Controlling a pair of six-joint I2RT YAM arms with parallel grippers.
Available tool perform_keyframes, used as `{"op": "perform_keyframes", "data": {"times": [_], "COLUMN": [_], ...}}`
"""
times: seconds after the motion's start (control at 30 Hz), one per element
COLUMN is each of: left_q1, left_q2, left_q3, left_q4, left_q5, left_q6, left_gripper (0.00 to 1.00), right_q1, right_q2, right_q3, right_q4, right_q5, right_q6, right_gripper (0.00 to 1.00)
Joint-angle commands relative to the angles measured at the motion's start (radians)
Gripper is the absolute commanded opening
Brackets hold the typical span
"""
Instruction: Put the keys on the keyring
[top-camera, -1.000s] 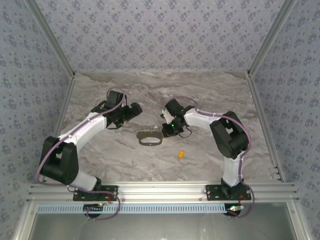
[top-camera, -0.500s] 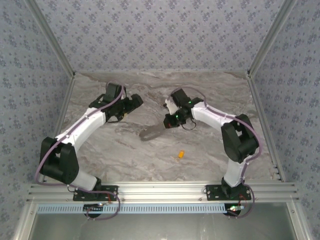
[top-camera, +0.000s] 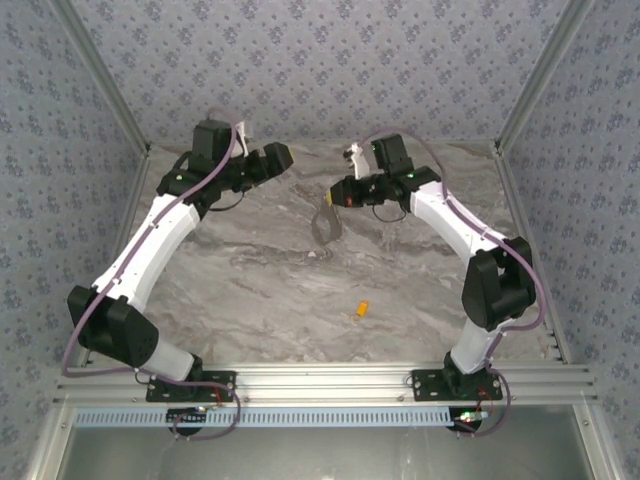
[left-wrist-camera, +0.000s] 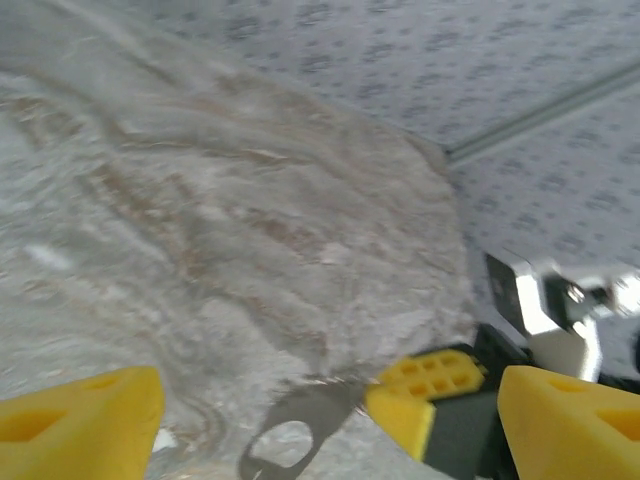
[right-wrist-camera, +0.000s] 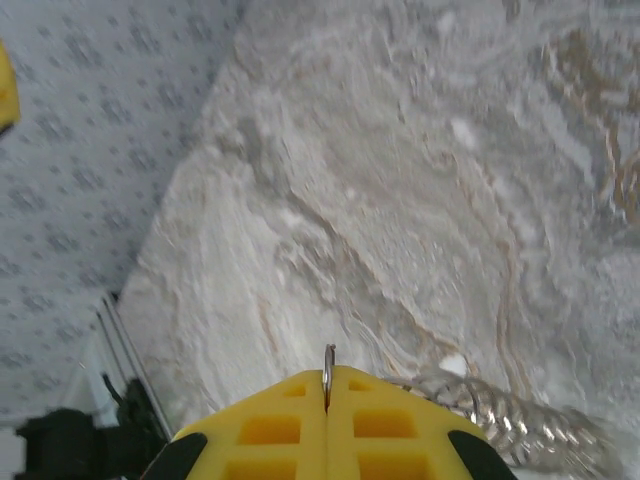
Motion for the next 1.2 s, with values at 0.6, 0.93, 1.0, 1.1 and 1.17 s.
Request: {"op": "perform_keyframes", "data": {"times": [0.6,0.93,1.0,1.1,1.17], "left_q1": [0.033,-0.003,-0.015,-0.029,-0.037], "left_q2": [0.144,0.125,0.116,0.107,0.101], "left_q3": [0.305,0.274,0.258,0.236,0.220], "left_q4": [0.295,0.387,0.395,0.400,0.420], "left_q5": [0.414,0.461,0.461,0.453,0.448], "left_q6": [-0.027,-0.094,-0.097,-0.102,-0.116], "left_gripper": [0.54,0.48,0.48,0.47,0.47], "right_q1": [-0.070,-0.066,-0.064,-0.060,-0.055], "right_q2": [-0.070,-0.098,-0.100,-0.104,-0.109], "right_q3": [0.200,0.185,0.175,0.165,0.164], "right_q4": [0.561,0.641,0.669,0.697,0.701], "right_q5": [-0.271,-0.257,-0.255,-0.252,-0.251], "right_q6": [0.521,0.597,0.618,0.642,0.645], "right_gripper": [0.00,0.00,0.00,0.00,0.00]}}
